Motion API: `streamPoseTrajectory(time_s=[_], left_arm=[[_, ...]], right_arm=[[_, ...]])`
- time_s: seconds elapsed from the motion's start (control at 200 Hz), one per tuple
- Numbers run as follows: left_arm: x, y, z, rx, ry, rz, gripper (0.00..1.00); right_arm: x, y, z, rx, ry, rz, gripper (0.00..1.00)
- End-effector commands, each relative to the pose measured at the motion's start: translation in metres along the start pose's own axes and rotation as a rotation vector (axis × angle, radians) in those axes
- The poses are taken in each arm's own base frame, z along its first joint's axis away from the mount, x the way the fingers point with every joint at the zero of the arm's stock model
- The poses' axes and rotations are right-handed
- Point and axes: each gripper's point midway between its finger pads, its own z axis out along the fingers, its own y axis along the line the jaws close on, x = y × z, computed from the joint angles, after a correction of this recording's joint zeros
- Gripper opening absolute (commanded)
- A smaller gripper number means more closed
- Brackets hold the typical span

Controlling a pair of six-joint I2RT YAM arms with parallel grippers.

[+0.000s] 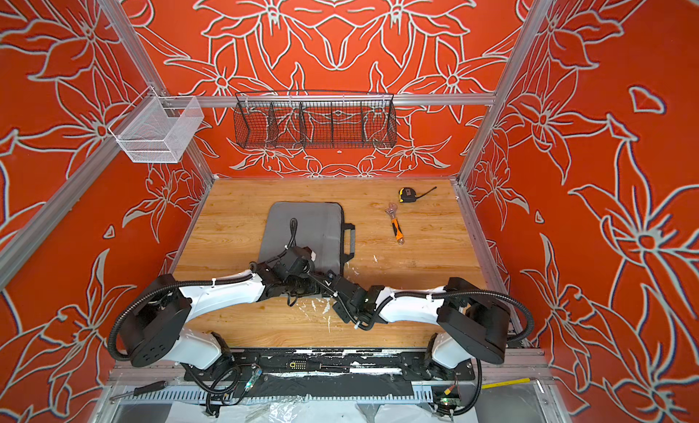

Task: Open the zippered laptop bag and take out the laptop
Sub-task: Unzip the zipper on the zippered laptop bag.

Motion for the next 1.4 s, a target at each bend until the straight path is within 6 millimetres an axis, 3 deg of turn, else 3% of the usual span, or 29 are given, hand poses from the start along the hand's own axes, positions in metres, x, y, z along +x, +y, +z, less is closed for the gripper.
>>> streamPoseTrajectory(time_s=[0.0, 0.29, 0.42, 0.475, 0.53, 0.771, 0.901, 1.066, 1.246, 1.396], left_arm=[[0.048, 0.079, 0.004, -0.289, 0.14, -0.041, 0.68], [0.048, 0.083, -0.004, -0.321, 0.142, -0.007, 0.68], [0.046, 0.082, -0.009, -0.325, 0.133, 0.002, 0.68], [0.045, 0.081, -0.011, -0.329, 0.133, 0.004, 0.68], [0.043, 0.079, -0.013, -0.327, 0.129, 0.005, 0.68], [0.041, 0.077, -0.016, -0.329, 0.117, 0.004, 0.68], [0.043, 0.079, -0.017, -0.332, 0.12, -0.002, 0.68], [0.047, 0.089, -0.022, -0.363, 0.114, -0.003, 0.68], [0.058, 0.102, -0.027, -0.379, 0.115, -0.018, 0.68], [0.062, 0.105, -0.029, -0.382, 0.115, -0.021, 0.68]], right_arm=[[-0.008, 0.002, -0.005, -0.008, -0.081, -0.023, 0.0], [0.008, -0.01, -0.01, 0.028, -0.09, 0.033, 0.0], [0.014, -0.001, -0.007, -0.024, -0.075, 0.033, 0.0], [0.014, 0.008, -0.003, -0.063, -0.058, 0.016, 0.17], [0.013, 0.013, 0.002, -0.077, -0.033, -0.006, 0.25], [-0.001, 0.013, 0.015, -0.025, -0.061, -0.036, 0.29], [-0.004, 0.014, 0.018, -0.028, -0.067, -0.038, 0.26], [-0.002, 0.006, 0.008, -0.002, -0.101, -0.013, 0.0], [0.003, -0.006, -0.007, 0.029, -0.128, -0.021, 0.0], [0.017, -0.001, 0.008, 0.016, -0.074, -0.011, 0.0]])
